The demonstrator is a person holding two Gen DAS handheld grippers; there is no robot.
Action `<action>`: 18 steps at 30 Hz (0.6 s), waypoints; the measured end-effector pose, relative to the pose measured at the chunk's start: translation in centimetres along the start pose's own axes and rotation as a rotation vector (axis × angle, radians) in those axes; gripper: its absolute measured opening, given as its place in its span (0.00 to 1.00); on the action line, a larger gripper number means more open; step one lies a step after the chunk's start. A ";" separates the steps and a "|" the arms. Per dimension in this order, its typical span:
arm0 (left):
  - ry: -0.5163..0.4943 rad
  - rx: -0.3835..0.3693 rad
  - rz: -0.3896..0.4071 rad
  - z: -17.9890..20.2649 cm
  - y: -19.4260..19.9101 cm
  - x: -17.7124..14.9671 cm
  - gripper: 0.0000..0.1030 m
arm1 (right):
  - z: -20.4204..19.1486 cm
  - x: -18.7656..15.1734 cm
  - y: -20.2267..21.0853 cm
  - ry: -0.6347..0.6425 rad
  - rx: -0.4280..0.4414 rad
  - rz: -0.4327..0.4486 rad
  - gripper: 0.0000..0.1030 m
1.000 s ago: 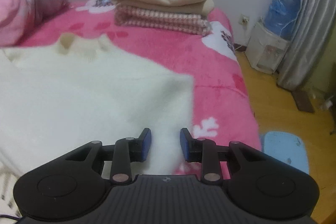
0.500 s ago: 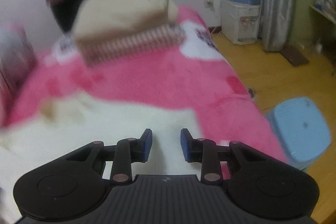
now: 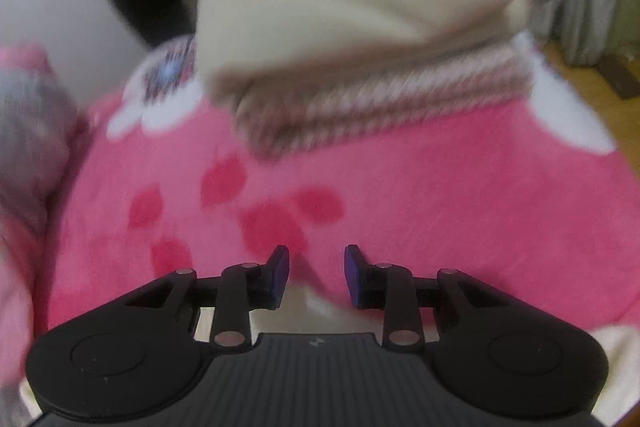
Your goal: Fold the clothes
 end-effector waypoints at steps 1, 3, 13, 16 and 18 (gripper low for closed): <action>0.007 -0.006 0.002 -0.1 0.0 0.0 0.04 | -0.3 -0.9 0.5 0.024 0.021 -0.005 0.30; 0.016 -0.012 0.008 -0.1 0.1 -0.1 0.04 | -0.9 -3.2 2.5 0.092 0.079 0.013 0.30; 0.025 -0.036 0.023 -0.3 -0.1 -0.2 0.04 | -3.1 -7.1 6.0 0.472 0.004 0.154 0.30; 0.034 -0.042 0.023 -0.4 -0.2 -0.1 0.04 | -4.7 -4.4 6.6 0.410 0.047 0.221 0.30; 0.030 -0.040 0.024 -0.4 -0.2 -0.1 0.04 | -5.8 -2.4 6.9 0.363 0.075 0.260 0.30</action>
Point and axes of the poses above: each gripper's, at about its wrist camera, not at the fingertips, and y roughly against the way its jaws point, z to its right, x to its top, the point moved 7 cm from there along -y, roughly the way its jaws point, and after that the axes turned 2 degrees about -z, right-handed, at the moved point
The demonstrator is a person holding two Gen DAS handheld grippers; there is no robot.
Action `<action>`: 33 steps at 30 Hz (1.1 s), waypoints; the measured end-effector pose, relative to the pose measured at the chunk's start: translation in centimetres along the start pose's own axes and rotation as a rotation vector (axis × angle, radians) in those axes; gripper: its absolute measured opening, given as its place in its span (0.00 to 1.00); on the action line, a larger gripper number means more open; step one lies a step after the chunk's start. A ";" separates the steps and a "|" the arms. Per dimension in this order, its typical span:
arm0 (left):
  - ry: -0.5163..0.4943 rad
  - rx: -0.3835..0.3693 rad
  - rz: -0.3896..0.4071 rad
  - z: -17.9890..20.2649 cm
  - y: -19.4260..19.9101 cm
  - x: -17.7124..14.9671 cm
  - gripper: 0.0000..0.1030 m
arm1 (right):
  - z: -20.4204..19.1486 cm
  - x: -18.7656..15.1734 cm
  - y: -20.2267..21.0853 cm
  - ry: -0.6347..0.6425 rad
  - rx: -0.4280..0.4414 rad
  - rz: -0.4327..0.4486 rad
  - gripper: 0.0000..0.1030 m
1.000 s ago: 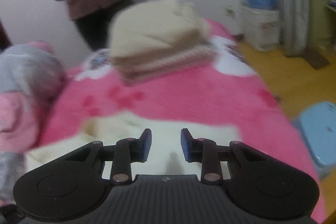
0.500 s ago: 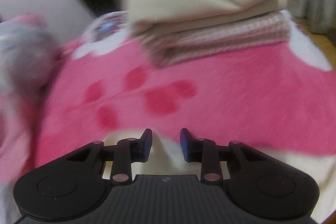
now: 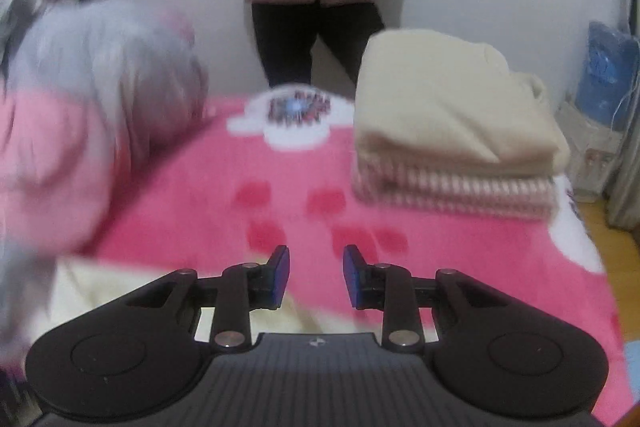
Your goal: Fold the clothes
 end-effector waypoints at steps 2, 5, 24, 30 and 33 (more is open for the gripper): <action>-0.006 0.002 0.003 0.1 0.0 0.0 0.04 | 0.0 1.0 -2.5 -0.049 -0.013 -0.031 0.30; -0.006 0.001 0.004 0.0 -0.1 0.0 0.04 | -0.1 0.0 -6.1 -0.154 0.020 -0.132 0.30; 0.024 -0.011 0.014 -0.1 -0.3 -0.1 0.04 | -3.2 -6.5 -3.4 0.219 -0.103 -0.104 0.29; 0.024 -0.013 0.014 -0.2 -0.5 0.0 0.04 | 0.8 -4.8 -0.3 -0.040 -0.087 0.003 0.29; 0.012 -0.001 0.017 -0.1 -0.5 0.0 0.04 | 4.1 -5.2 -0.3 -0.170 -0.127 0.016 0.29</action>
Point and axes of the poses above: each gripper's, at about its wrist camera, not at the fingertips, and y roughly against the way its jaws point, z to its right, x to its top, the point moved 7 cm from there along -y, roughly the way its jaws point, and after that the axes turned 2 degrees about -z, right-handed, at the moved point
